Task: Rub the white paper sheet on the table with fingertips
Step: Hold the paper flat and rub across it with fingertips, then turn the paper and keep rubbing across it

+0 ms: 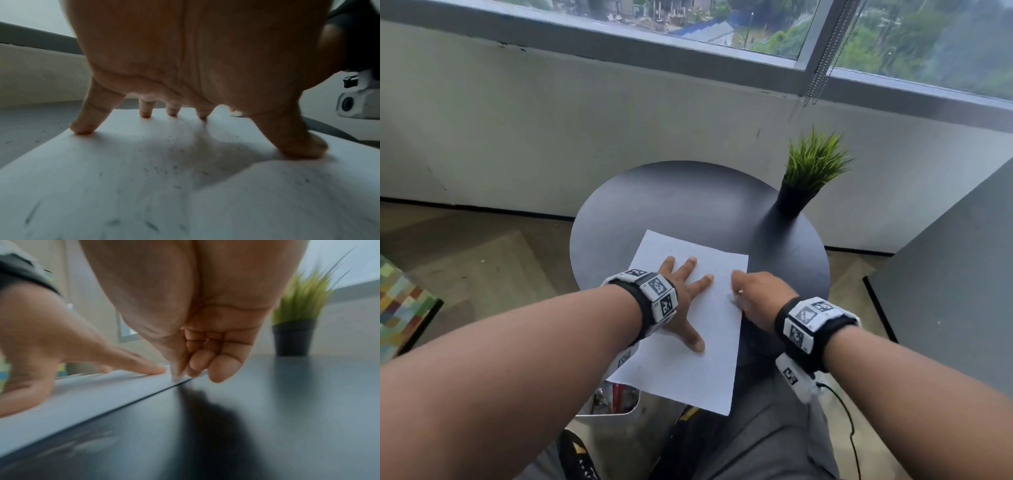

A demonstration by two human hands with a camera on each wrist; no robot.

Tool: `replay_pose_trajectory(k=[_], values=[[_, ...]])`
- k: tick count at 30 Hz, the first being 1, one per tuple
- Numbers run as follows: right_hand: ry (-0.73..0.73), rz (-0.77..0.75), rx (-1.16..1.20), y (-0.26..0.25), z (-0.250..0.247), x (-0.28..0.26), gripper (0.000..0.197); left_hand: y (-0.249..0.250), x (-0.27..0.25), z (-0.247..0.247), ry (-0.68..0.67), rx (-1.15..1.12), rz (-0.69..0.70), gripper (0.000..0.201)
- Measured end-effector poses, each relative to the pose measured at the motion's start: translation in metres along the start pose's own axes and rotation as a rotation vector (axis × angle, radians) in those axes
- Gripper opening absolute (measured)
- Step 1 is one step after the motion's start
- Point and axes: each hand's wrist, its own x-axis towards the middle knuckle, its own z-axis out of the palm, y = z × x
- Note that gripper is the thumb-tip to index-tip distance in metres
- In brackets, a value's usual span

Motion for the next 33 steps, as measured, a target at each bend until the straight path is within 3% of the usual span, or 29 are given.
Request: replay_pose_trajectory(k=[2,5,9,13,17,22,27,29,33], values=[[0.071,0.12,0.105,0.016,-0.009,-0.002,0.012,0.0,0.003,-0.002,0.032,-0.018,-0.027,0.118],[0.094,0.086,0.227,0.007,-0.008,-0.015,0.006,-0.001,0.002,-0.006,0.116,-0.012,-0.08,0.1],[0.053,0.041,0.239,-0.004,0.009,-0.035,0.017,-0.007,-0.004,-0.007,0.139,-0.023,-0.14,0.081],[0.056,0.138,0.245,0.015,0.015,-0.038,0.016,-0.011,-0.014,-0.019,0.208,0.033,-0.145,0.043],[0.096,0.209,0.314,0.033,0.008,-0.035,0.011,-0.007,-0.004,-0.026,0.275,-0.016,-0.138,0.036],[0.158,0.321,0.3,0.054,0.001,-0.027,0.008,-0.019,0.014,-0.008,0.224,-0.206,-0.211,0.084],[0.179,0.368,0.276,0.068,0.0,-0.022,0.009,-0.049,0.007,-0.002,0.217,-0.286,-0.312,0.093],[0.208,0.375,0.218,0.064,0.001,-0.023,0.013,-0.06,0.003,0.003,0.239,-0.351,-0.351,0.081],[0.167,0.299,0.251,0.036,0.007,-0.028,0.009,-0.078,-0.007,0.007,0.287,-0.506,-0.367,0.03]])
